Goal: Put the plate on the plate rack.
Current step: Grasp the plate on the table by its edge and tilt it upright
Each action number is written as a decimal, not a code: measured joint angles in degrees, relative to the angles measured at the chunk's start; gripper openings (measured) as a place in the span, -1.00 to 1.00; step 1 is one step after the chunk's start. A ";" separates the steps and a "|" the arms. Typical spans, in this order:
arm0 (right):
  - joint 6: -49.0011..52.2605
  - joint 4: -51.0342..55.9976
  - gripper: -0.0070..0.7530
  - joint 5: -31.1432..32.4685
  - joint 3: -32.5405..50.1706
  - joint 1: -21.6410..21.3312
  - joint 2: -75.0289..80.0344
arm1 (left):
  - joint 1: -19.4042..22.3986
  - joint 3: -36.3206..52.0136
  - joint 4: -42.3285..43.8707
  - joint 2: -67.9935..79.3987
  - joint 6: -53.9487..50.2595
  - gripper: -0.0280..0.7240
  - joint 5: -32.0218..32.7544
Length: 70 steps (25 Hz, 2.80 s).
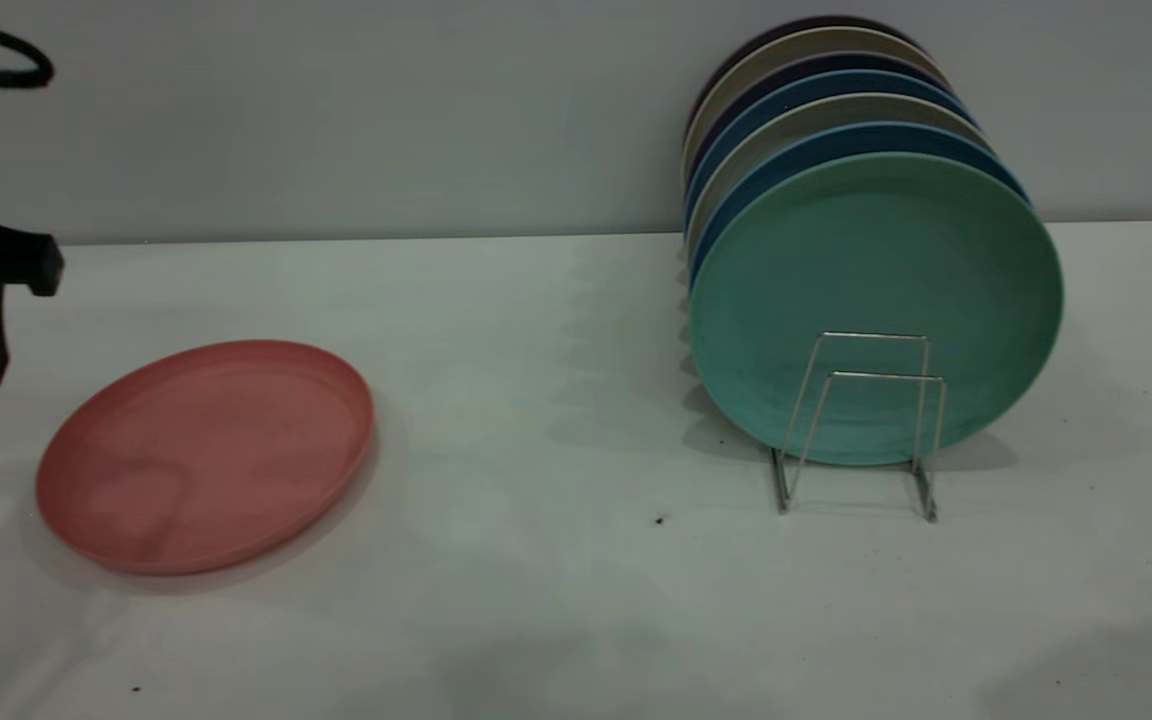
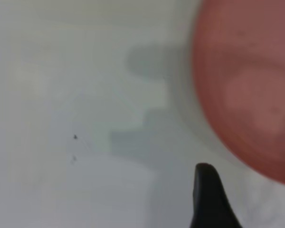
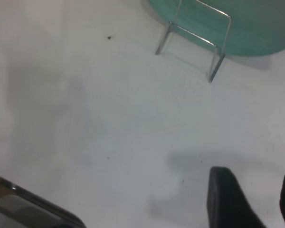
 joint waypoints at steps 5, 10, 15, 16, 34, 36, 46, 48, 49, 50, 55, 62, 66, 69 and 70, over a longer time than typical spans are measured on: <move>-0.33 0.61 -0.21 -1.92 -0.07 0.00 1.39 | 3.35 -6.20 -4.73 6.90 6.19 0.28 2.16; -0.54 2.73 -0.21 -4.37 -0.07 0.00 1.50 | 4.12 -10.63 -9.54 12.89 13.42 0.28 2.58; -0.60 4.52 -0.21 -5.98 -0.07 0.00 2.72 | 4.12 -14.91 -9.95 18.12 14.30 0.28 3.61; -0.63 4.84 -0.21 -6.22 -0.07 0.00 3.26 | 4.12 -15.82 -9.95 19.05 14.35 0.28 4.20; -3.65 9.13 -0.21 -11.28 -0.15 0.00 11.82 | 4.12 -22.38 -8.95 26.55 15.11 0.28 6.49; -3.65 9.18 -0.21 -11.73 -0.15 0.00 12.36 | 4.12 -23.35 -8.95 27.33 15.47 0.28 6.65; -3.65 9.32 -0.21 -13.15 -0.15 0.00 13.40 | 4.12 -26.07 -9.00 30.68 15.70 0.21 7.26; -3.65 9.32 -0.21 -13.28 -0.15 0.00 13.41 | 4.12 -26.07 -9.00 30.89 15.70 0.11 6.61; -3.65 9.32 -0.21 -13.33 -0.15 0.00 13.41 | 4.12 -26.07 -9.05 30.99 15.70 0.03 6.00; -3.65 9.32 -0.21 -13.47 -0.15 0.00 13.41 | 4.12 -26.07 -9.05 31.08 15.70 -0.05 5.47; -3.65 9.35 -0.21 -13.66 -0.15 0.00 13.41 | 4.12 -26.13 -9.12 31.08 15.70 -0.40 2.80; -3.71 9.39 -0.21 -13.70 -0.15 0.00 13.41 | 4.12 -26.48 -9.01 31.53 16.06 -0.57 2.10; -3.71 9.39 -0.21 -13.70 -0.15 0.00 13.46 | 4.12 -26.55 -9.06 31.40 18.90 -0.61 1.93; -3.71 9.39 -0.21 -13.39 -0.15 0.00 13.46 | 4.12 -26.55 -9.39 30.74 22.03 -0.66 1.30; -3.71 9.39 -0.21 -13.19 -0.15 0.00 13.46 | 4.07 -26.55 -9.53 30.40 23.12 -0.69 1.32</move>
